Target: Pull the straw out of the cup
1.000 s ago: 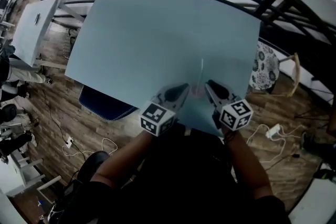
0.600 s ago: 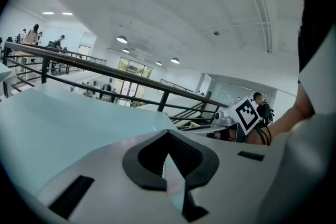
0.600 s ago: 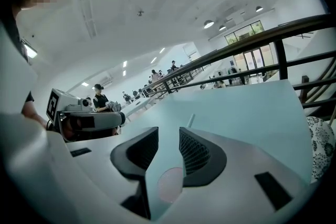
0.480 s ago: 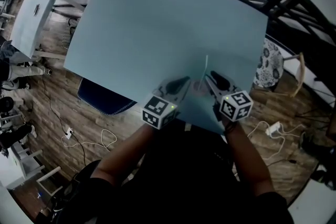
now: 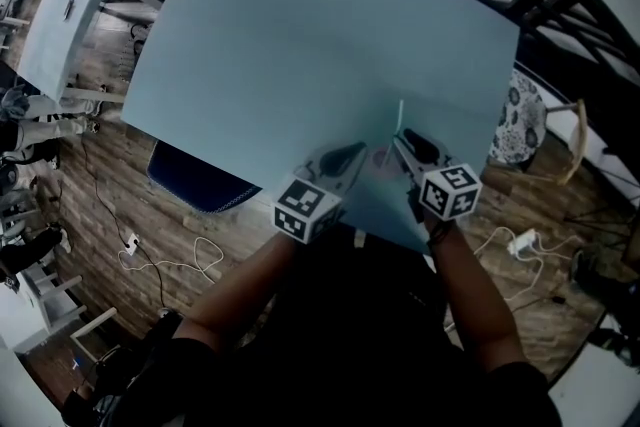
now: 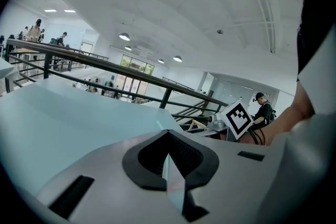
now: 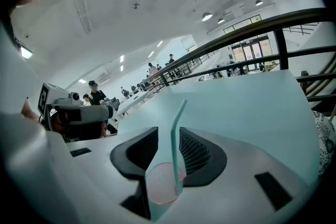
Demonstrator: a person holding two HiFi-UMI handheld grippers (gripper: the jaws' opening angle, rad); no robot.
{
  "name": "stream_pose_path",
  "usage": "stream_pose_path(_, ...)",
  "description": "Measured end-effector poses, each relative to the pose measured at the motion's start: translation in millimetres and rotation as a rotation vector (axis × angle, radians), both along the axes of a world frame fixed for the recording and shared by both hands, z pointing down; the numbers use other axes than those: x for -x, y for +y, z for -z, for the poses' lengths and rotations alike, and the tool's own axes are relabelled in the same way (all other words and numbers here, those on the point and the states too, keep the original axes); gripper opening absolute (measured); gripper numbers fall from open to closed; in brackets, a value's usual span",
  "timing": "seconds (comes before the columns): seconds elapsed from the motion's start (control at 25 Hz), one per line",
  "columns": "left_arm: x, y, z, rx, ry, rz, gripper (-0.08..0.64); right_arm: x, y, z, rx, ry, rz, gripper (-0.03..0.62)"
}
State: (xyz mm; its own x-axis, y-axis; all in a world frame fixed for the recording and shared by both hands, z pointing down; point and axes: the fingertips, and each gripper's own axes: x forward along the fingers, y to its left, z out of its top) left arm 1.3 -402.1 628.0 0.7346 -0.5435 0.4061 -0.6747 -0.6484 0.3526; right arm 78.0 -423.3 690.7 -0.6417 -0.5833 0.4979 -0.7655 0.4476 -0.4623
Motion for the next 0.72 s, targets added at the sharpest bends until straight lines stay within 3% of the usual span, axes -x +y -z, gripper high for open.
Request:
stream_pose_path(0.44,3,-9,-3,-0.015,-0.021,-0.003,0.012,4,-8,-13,0.016,0.012,0.011,0.118)
stream_pose_path(0.56,3,-10,-4,-0.013,-0.023,-0.008,0.012,3,-9,-14,0.006,0.039,0.015,0.043)
stream_pose_path(0.72,10,-8,-4,-0.01,-0.015,0.008,0.012,8,-6,-10,-0.005,0.04,0.023,0.038)
